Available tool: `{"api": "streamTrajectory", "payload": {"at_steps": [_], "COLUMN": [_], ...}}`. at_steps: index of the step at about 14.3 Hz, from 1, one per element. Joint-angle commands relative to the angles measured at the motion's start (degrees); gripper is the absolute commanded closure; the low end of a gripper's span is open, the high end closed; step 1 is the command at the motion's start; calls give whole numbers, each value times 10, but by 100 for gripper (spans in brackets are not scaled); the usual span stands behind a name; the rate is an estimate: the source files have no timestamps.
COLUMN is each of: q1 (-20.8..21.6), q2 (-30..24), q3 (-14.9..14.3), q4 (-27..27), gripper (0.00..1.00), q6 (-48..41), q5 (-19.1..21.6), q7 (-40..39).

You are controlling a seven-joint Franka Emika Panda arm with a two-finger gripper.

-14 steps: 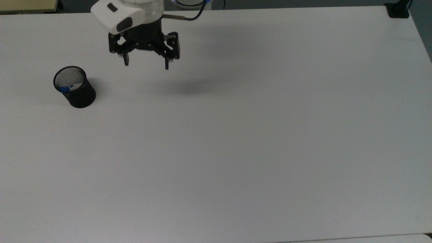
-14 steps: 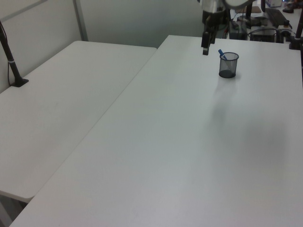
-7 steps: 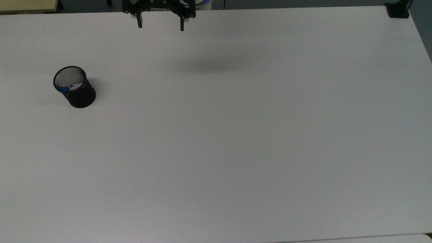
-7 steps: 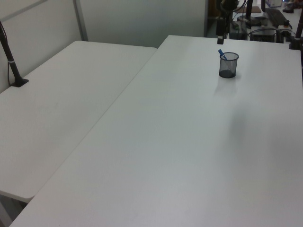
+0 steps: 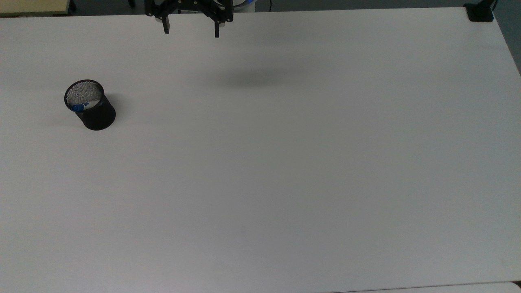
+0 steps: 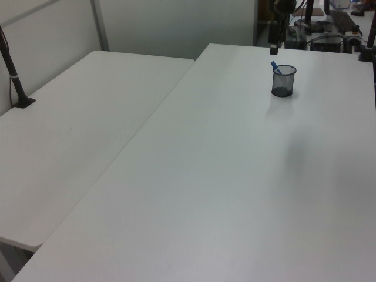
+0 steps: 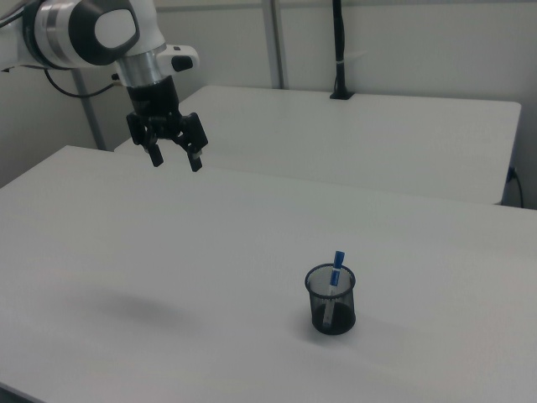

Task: Insert the marker

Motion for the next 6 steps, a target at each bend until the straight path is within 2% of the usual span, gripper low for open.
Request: {"api": "streamTrajectory", "payload": {"at_steps": [1,6], "q1": [12,11], "q2": [-9,-9], "q3": [-9,-9], "q4": [-7,-6], "gripper": [0,0], "q6": [-12,-17], "q5": [8,8], "q7": [7,7]}}
